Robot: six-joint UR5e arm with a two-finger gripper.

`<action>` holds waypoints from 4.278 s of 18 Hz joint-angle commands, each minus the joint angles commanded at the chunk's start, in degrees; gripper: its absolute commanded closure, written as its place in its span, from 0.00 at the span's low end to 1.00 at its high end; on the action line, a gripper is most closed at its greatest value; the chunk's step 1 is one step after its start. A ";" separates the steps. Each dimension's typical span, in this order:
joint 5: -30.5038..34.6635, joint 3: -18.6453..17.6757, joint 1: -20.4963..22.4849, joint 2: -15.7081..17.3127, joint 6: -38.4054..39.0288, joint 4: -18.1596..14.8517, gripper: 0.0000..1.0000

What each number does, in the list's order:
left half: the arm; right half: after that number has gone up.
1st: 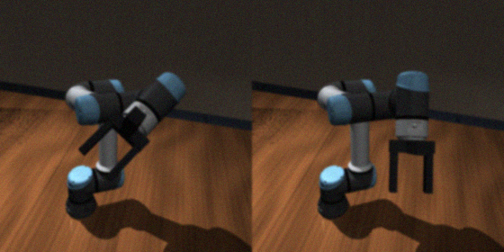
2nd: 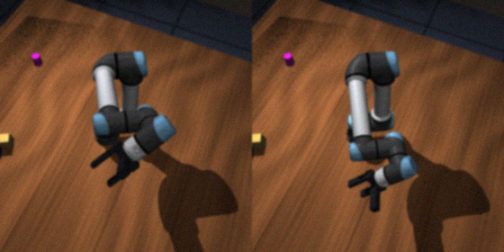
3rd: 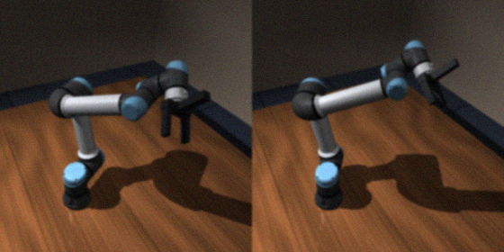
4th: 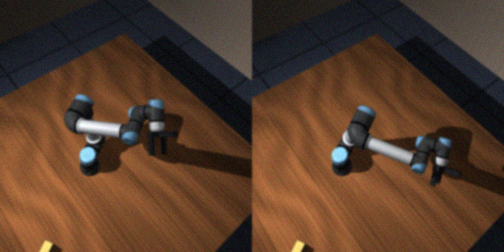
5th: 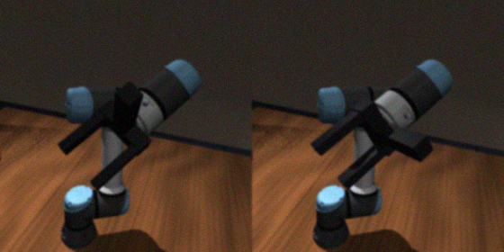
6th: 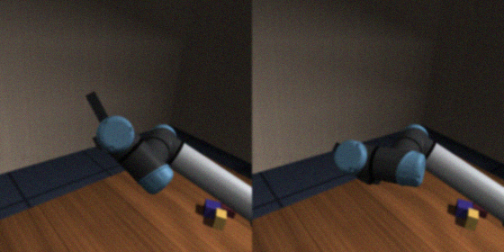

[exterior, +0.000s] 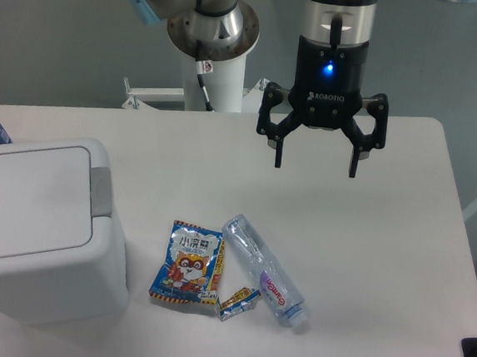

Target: Open the trash can

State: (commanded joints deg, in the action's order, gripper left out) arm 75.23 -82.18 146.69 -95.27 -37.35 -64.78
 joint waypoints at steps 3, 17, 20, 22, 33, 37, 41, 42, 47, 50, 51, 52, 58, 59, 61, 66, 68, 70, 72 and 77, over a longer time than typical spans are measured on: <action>-0.17 0.35 0.00 -0.35 0.00 0.09 0.00; -8.51 2.11 -0.17 -2.29 18.89 4.57 0.00; -11.15 2.11 -2.19 -2.63 20.21 4.57 0.00; -11.69 1.94 -2.90 -2.81 21.79 4.57 0.00; -12.04 0.27 -6.67 -4.22 28.47 4.57 0.00; -12.48 -1.85 -8.60 -4.30 29.35 4.57 0.00; -13.18 -1.67 -10.80 -4.48 30.06 4.57 0.00; -13.36 -1.76 -11.24 -4.31 30.49 4.57 0.00; -13.18 -3.86 -11.95 -2.90 31.38 4.48 0.00; -13.18 -5.10 -12.04 -2.37 31.29 4.57 0.00; -13.18 -5.18 -12.04 -2.37 31.38 4.57 0.00; -13.18 -5.27 -12.21 -2.46 31.38 4.57 0.00; -12.92 -5.89 -13.97 -2.99 31.20 4.57 0.00; -12.92 -5.98 -14.15 -3.07 31.20 4.57 0.00; -12.92 -6.15 -14.15 -3.16 31.20 4.57 0.00; -12.83 -7.12 -14.32 -3.16 31.11 4.75 0.00; -12.83 -7.12 -14.59 -3.16 31.11 4.75 0.00; -12.83 -7.21 -14.76 -3.25 31.11 4.83 0.00; -12.83 -7.12 -14.94 -3.60 31.11 4.83 0.00; -12.83 -7.21 -15.38 -4.13 31.11 4.92 0.00</action>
State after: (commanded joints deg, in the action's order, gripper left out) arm 62.40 -89.38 131.31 -99.40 -6.24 -59.85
